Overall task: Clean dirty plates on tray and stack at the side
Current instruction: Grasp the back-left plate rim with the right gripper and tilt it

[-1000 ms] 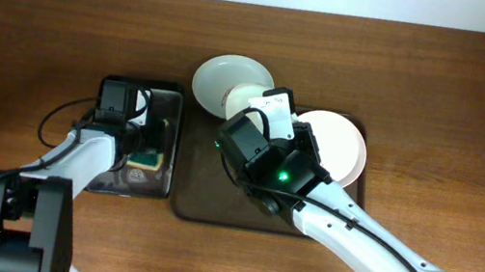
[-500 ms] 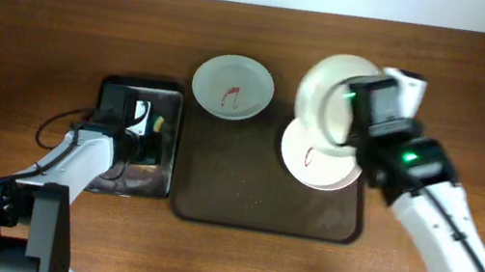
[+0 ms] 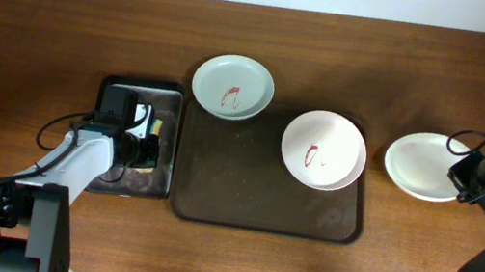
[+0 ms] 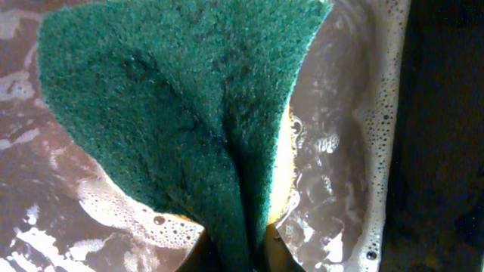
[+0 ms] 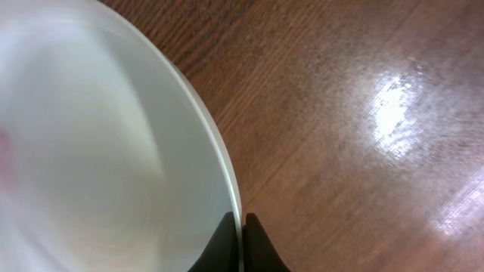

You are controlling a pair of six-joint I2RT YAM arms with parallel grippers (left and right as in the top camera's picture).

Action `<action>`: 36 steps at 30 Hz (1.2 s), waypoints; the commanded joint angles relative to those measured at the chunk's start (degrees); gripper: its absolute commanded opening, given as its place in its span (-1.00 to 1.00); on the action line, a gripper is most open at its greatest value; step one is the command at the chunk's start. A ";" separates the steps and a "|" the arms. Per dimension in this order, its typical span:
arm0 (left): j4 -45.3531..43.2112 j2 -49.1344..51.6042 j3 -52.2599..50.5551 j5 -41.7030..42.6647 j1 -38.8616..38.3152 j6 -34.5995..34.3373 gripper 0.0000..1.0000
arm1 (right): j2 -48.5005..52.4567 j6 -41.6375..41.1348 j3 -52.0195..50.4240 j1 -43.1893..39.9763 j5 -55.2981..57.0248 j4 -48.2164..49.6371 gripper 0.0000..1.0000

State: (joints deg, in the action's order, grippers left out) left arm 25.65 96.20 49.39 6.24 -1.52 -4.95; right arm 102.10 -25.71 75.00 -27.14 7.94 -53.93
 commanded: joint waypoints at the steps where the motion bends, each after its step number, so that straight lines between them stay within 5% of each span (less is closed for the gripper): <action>1: 0.11 -1.09 -0.28 0.00 0.20 0.31 -1.00 | 0.26 0.55 0.76 -0.24 -0.52 1.49 -0.92; 3: 0.11 -1.09 -0.28 0.00 0.20 0.31 -0.63 | 0.11 4.22 0.87 -0.24 -6.16 1.44 -0.12; 4: 0.04 -1.09 -0.28 0.00 0.20 0.31 -0.47 | -0.07 5.64 1.27 -0.20 -10.25 1.44 -0.07; 5: -0.02 -1.09 -0.28 0.00 0.20 0.31 -0.05 | -0.66 7.48 2.89 0.26 -16.98 1.29 0.00; 8: -0.04 -1.09 -0.28 0.00 0.20 0.31 -0.04 | -1.36 16.96 10.49 8.63 -32.41 0.76 0.12; 15: -0.02 -1.09 -0.28 0.02 0.20 0.31 -0.03 | 2.58 12.66 11.69 38.75 -26.95 15.61 0.45; 20: -0.02 -1.09 -0.28 0.02 0.20 0.31 -0.02 | 14.73 1.01 11.69 46.97 -26.05 25.62 0.39; 26: -0.04 -1.09 -0.28 0.00 0.20 0.31 -0.02 | 20.52 -5.42 11.52 48.54 -25.33 26.56 0.11; 30: -0.04 -1.09 -0.28 0.02 0.20 0.31 -0.02 | 20.52 -5.20 11.54 48.87 -25.46 19.50 -0.56; 36: -0.33 -1.09 -0.28 0.00 0.20 0.31 -0.02 | 20.50 0.00 11.54 48.94 -28.98 -3.28 -0.78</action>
State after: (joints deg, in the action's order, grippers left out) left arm 25.47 96.09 49.32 6.00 -1.52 -4.95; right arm 122.17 -28.82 86.52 21.43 -20.03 -52.10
